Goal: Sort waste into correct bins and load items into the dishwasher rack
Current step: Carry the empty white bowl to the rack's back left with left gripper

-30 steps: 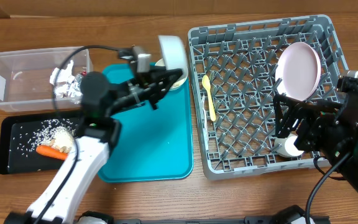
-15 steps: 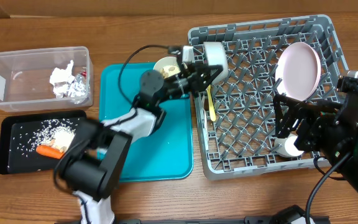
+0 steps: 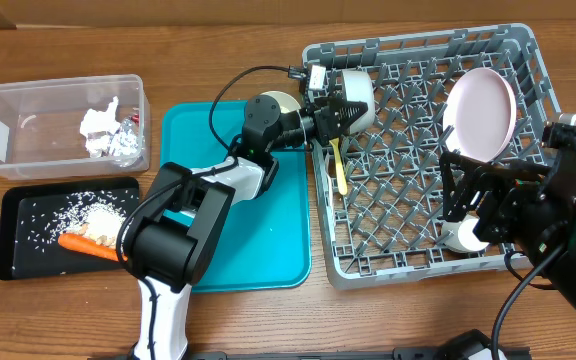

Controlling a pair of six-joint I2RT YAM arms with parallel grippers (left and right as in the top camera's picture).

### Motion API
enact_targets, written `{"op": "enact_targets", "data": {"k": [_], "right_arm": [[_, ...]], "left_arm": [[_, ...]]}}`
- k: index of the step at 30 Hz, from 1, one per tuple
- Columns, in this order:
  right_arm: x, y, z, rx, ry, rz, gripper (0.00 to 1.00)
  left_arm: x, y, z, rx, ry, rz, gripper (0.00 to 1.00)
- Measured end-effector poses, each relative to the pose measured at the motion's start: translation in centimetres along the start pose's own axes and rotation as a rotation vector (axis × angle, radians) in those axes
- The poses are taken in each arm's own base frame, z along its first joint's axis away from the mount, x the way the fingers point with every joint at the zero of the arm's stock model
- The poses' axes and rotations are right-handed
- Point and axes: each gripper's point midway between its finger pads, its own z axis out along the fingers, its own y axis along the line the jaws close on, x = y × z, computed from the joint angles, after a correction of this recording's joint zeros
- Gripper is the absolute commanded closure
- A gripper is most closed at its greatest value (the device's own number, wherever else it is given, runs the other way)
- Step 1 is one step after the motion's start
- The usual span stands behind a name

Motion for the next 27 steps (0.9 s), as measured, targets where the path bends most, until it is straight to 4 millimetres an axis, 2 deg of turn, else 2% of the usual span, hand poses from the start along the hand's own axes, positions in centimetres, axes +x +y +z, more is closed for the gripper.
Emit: {"op": "enact_targets", "data": {"k": [3,5,7,8,10,12,13,14,15,22,27], "right_arm": [[0.0,0.0,0.0,-0.001,0.0,0.0,0.0],[0.0,0.0,0.0,0.0,0.0,0.0,0.0],[0.0,0.0,0.0,-0.001,0.0,0.0,0.0],[0.0,0.0,0.0,-0.001,-0.001,0.0,0.0],[0.0,0.0,0.0,-0.001,0.0,0.0,0.0],[0.0,0.0,0.0,0.0,0.0,0.0,0.0],[0.0,0.0,0.0,-0.001,0.0,0.0,0.0],[0.0,0.0,0.0,-0.001,0.0,0.0,0.0],[0.0,0.0,0.0,-0.001,0.0,0.0,0.0],[0.0,0.0,0.0,-0.001,0.0,0.0,0.0],[0.0,0.0,0.0,-0.001,0.0,0.0,0.0]], "left_arm": [[0.6,0.8,0.0,-0.01,0.011,-0.016,0.96],[0.8,0.9,0.0,-0.008,0.015,-0.018,0.92],[0.8,0.7,0.1,-0.002,0.022,-0.017,0.72],[1.0,0.7,0.0,0.001,0.029,-0.022,0.69],[1.2,0.6,0.0,0.009,0.042,-0.025,0.5],[1.4,0.5,0.0,0.02,0.055,-0.026,0.44],[1.4,0.5,-0.1,0.024,0.061,-0.026,0.35],[1.5,0.5,-0.3,0.027,0.066,-0.027,0.05],[1.4,0.6,-0.5,0.03,0.07,-0.026,0.0],[-0.4,1.7,-2.9,0.03,0.069,-0.041,0.0],[-0.9,2.5,-4.2,0.019,0.078,-0.091,0.0]]}}
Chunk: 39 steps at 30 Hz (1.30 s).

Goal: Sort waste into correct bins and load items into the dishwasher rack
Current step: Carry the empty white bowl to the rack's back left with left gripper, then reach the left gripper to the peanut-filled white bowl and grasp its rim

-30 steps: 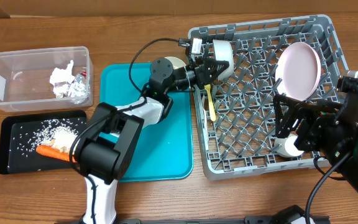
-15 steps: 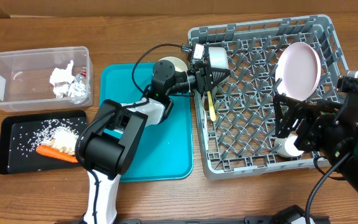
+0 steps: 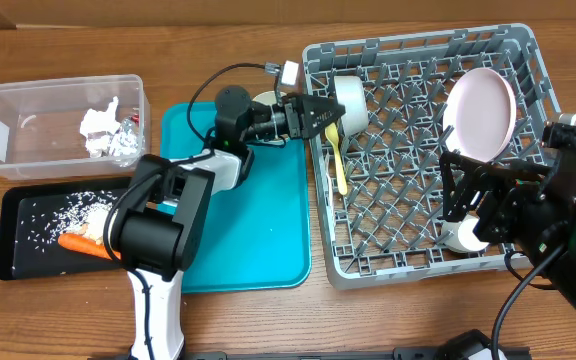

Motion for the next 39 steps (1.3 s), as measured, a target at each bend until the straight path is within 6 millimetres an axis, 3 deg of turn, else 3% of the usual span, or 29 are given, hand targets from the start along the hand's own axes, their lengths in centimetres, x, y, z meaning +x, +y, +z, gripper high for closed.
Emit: {"op": "enact_targets", "data": {"k": [10,15,20,22,26,30,32,39], "right_arm": [[0.0,0.0,0.0,0.0,0.0,0.0,0.0],[0.0,0.0,0.0,0.0,0.0,0.0,0.0],[0.0,0.0,0.0,0.0,0.001,0.0,0.0],[0.0,0.0,0.0,0.0,0.001,0.0,0.0],[0.0,0.0,0.0,0.001,0.001,0.0,0.0],[0.0,0.0,0.0,0.001,0.0,0.0,0.0],[0.0,0.0,0.0,0.0,0.0,0.0,0.0],[0.0,0.0,0.0,0.0,0.0,0.0,0.0]], "left_arm": [[0.4,0.3,-0.5,-0.004,0.029,-0.065,0.0],[-0.9,-0.2,-1.7,-0.067,0.027,-0.101,0.0],[-2.2,-2.0,-3.5,-0.24,0.022,-0.1,0.0],[-1.9,-1.9,-5.0,-0.398,0.024,-0.12,0.0],[-1.0,0.0,-9.4,-0.767,0.01,-0.105,0.0],[-1.3,3.0,-13.1,-1.028,-0.019,-0.034,0.03],[-1.4,4.1,-14.0,-1.093,-0.02,-0.01,0.09],[-0.9,8.9,-16.2,-1.262,-0.013,0.037,0.14]]}}
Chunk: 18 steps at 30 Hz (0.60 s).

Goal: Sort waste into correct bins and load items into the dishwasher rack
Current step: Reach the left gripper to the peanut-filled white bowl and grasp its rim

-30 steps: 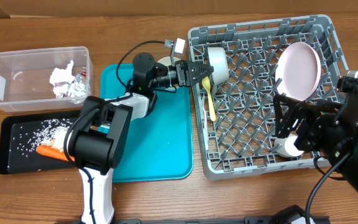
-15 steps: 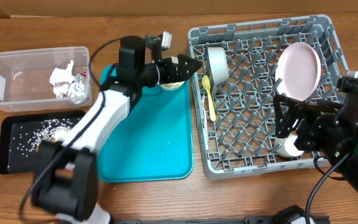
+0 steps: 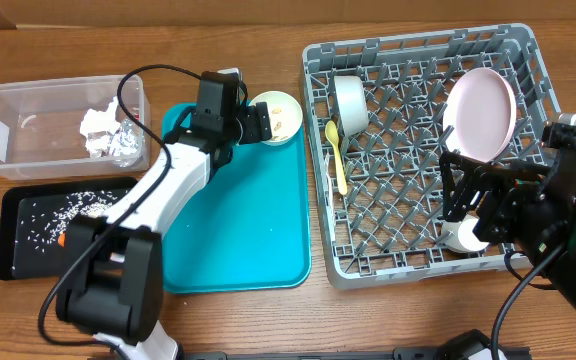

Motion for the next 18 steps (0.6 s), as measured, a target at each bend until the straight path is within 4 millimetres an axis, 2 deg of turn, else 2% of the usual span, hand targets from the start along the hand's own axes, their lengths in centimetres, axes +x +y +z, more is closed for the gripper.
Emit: {"op": "enact_targets", "data": {"k": [7,14,17,18], "right_arm": [[0.0,0.0,0.0,0.001,0.0,0.0,0.0],[0.0,0.0,0.0,0.0,0.0,0.0,0.0],[0.0,0.0,0.0,0.0,0.0,0.0,0.0],[0.0,0.0,0.0,0.0,0.0,0.0,0.0]], "left_arm": [[0.8,1.1,2.4,-0.045,0.002,0.016,0.3],[1.9,1.5,3.5,-0.049,0.031,0.021,0.43],[2.6,1.5,4.0,-0.042,0.053,0.024,0.55],[2.8,1.5,4.2,-0.041,0.061,0.025,0.57]]}}
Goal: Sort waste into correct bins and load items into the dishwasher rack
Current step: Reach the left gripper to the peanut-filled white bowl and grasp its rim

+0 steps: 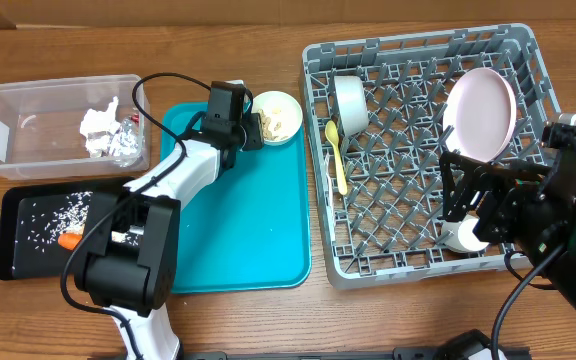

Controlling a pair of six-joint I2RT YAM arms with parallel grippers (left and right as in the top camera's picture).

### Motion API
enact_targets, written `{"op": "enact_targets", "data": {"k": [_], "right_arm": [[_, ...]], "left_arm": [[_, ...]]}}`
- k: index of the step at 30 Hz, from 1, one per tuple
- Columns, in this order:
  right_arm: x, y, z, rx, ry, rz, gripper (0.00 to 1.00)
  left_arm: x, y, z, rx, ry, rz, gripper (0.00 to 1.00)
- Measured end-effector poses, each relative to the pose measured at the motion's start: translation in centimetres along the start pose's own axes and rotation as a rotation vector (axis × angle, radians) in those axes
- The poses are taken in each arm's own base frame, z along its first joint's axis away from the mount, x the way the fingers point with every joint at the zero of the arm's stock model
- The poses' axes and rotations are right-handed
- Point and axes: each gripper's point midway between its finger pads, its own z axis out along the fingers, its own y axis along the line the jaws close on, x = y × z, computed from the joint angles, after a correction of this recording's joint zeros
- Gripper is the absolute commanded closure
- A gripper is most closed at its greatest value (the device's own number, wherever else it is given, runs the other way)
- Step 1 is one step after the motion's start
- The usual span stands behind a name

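A cream bowl (278, 115) with food scraps sits at the far right corner of the teal tray (238, 230). My left gripper (251, 130) is at the bowl's left rim, its fingers apart and nothing held. In the grey dishwasher rack (423, 250) a white cup (349, 100) lies on its side, a yellow spoon (336, 158) rests beside it, and a pink plate (480, 112) stands upright. My right gripper (465, 200) hangs open over the rack's right side, above a small white cup (462, 238).
A clear plastic bin (28, 125) at the far left holds crumpled foil and paper. In front of it a black tray (28, 245) carries rice and a carrot piece. The left arm's cable loops over the teal tray.
My left gripper has moved a little down and right, from just left of the cream bowl to its left rim. The right arm has not moved.
My left gripper was on the white cup at the rack's far left corner. Then it stood open just left of the cup, which stayed in the rack. Later it was back over the teal tray beside the cream bowl, and now it is at the bowl's rim.
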Motion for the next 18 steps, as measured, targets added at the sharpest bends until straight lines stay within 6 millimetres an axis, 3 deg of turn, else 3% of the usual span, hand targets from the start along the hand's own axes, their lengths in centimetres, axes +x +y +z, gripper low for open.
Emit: {"op": "enact_targets", "data": {"k": [9,14,18], "right_arm": [[0.0,0.0,0.0,0.0,0.0,0.0,0.0],[0.0,0.0,0.0,0.0,0.0,0.0,0.0],[0.0,0.0,0.0,0.0,0.0,0.001,0.0]], "left_arm": [[1.2,0.1,0.1,0.003,0.05,0.011,0.82],[2.9,0.7,0.0,-0.02,0.118,0.02,0.8],[3.7,0.9,-0.1,-0.028,0.15,0.032,0.85]]}}
